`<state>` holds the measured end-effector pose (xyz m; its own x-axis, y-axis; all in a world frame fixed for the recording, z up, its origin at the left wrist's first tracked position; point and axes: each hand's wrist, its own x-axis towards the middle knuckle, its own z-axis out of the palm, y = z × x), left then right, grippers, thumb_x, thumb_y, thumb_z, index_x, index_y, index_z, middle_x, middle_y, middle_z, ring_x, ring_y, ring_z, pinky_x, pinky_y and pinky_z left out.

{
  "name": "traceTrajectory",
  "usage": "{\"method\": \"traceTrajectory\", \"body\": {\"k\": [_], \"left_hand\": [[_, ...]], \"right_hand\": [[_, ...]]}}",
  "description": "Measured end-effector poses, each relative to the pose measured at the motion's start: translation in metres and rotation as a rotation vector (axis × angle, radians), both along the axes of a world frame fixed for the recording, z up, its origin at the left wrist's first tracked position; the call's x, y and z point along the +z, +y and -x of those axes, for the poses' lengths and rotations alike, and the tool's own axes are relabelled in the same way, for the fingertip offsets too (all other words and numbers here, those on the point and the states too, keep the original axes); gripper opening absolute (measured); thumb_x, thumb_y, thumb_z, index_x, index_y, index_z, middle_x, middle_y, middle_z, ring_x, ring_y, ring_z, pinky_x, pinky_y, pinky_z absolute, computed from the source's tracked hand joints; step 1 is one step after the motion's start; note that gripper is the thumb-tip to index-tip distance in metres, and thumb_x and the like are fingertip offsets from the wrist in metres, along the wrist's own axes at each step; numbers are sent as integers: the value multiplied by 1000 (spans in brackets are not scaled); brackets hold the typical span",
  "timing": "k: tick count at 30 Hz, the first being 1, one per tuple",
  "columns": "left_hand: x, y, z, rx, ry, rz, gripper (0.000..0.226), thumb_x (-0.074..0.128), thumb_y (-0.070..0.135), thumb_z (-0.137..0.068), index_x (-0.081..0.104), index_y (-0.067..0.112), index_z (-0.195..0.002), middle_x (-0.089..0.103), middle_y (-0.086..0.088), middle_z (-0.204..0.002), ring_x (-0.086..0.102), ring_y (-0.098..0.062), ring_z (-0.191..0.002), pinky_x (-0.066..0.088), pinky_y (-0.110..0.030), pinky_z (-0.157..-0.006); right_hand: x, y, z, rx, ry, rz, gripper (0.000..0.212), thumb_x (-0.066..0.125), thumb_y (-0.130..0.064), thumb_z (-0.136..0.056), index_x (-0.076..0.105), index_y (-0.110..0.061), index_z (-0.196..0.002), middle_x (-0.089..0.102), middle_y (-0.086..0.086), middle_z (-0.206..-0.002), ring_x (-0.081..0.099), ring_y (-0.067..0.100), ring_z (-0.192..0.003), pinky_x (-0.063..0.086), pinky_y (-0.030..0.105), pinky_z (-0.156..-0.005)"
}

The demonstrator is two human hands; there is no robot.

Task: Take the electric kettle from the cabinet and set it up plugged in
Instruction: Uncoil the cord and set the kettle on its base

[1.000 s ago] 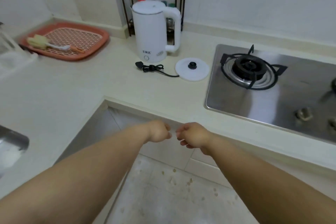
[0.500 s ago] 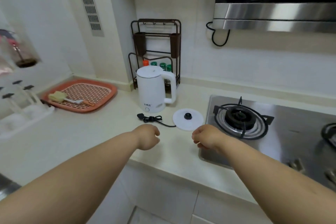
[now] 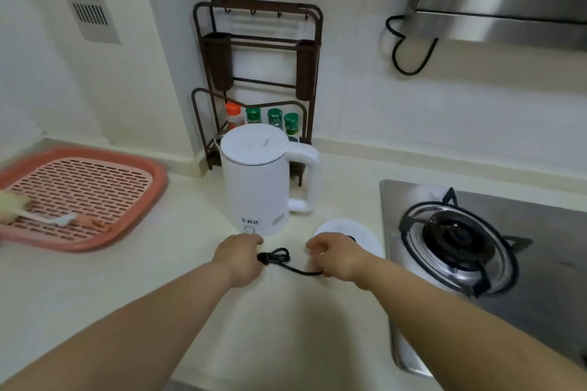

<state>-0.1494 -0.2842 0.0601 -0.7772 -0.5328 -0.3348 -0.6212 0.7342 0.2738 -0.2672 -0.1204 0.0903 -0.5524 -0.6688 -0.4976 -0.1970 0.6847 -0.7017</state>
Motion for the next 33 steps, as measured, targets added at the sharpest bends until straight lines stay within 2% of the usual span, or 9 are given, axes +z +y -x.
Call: {"method": "traceTrajectory", "body": {"k": [2, 5, 9, 15, 17, 21, 25, 28, 33], "left_hand": [[-6, -11, 8, -60, -27, -3, 39, 55, 30, -87, 55, 21, -126, 56, -3, -132, 51, -25, -124, 40, -30, -102], [-11, -14, 17, -141, -51, -15, 24, 52, 31, -89, 61, 22, -108, 64, -2, -115, 58, -26, -108, 43, -31, -90], [-15, -18, 24, -157, 18, -96, 22, 55, 30, -88, 62, 25, -109, 65, -2, -111, 57, -23, -104, 47, -33, -87], [-10, -15, 17, -164, 177, -163, 21, 56, 26, -89, 65, 27, -108, 65, -4, -101, 53, -21, -96, 45, -32, -86], [-1, -16, 19, -179, 231, -161, 21, 55, 25, -90, 65, 27, -108, 65, -1, -97, 50, -18, -94, 43, -30, -84], [14, -16, 20, -185, 268, -130, 27, 55, 29, -90, 58, 29, -117, 63, -6, -109, 49, -19, -108, 43, -31, -94], [13, -16, 12, -161, 330, -75, 32, 60, 27, -86, 56, 32, -118, 60, -1, -113, 49, -18, -111, 42, -27, -96], [11, -18, 7, -230, 388, 108, 34, 60, 31, -85, 59, 34, -119, 63, 8, -112, 46, -16, -111, 38, -26, -97], [10, -25, 3, -295, 386, 207, 30, 56, 37, -87, 59, 39, -117, 64, 14, -109, 49, -14, -107, 33, -26, -95]], "right_hand": [[-5, -13, 3, -7, -14, 1, 48, 60, -14, -86, 50, -16, -133, 53, 1, -125, 55, 19, -113, 48, 31, -99], [-10, -25, 4, 30, 2, 11, 53, 62, -15, -85, 46, -17, -136, 51, 2, -136, 53, 17, -115, 45, 27, -98], [-12, -38, 7, 168, 106, -13, 56, 61, -16, -86, 42, -21, -139, 50, 1, -139, 48, 17, -125, 39, 24, -102], [-8, -39, 10, 267, 99, 7, 53, 59, -16, -87, 44, -20, -139, 50, 3, -140, 46, 19, -128, 36, 27, -105], [-4, -43, 10, 296, 132, 64, 46, 58, -15, -86, 53, -18, -131, 56, 5, -134, 51, 21, -123, 38, 30, -104], [1, -50, 12, 252, 93, 161, 30, 57, -14, -88, 63, -17, -117, 66, 9, -117, 60, 24, -109, 46, 35, -97], [-4, -55, 12, 231, -25, 154, 19, 53, -13, -91, 67, -9, -103, 61, 7, -88, 55, 17, -76, 48, 26, -75], [-12, -59, 11, 157, -175, 153, 18, 49, -14, -95, 64, -6, -103, 57, 7, -87, 54, 14, -76, 52, 19, -68], [-20, -64, 9, 146, -218, 177, 18, 51, -13, -94, 65, -6, -103, 58, 4, -84, 53, 11, -72, 49, 13, -60]]}}
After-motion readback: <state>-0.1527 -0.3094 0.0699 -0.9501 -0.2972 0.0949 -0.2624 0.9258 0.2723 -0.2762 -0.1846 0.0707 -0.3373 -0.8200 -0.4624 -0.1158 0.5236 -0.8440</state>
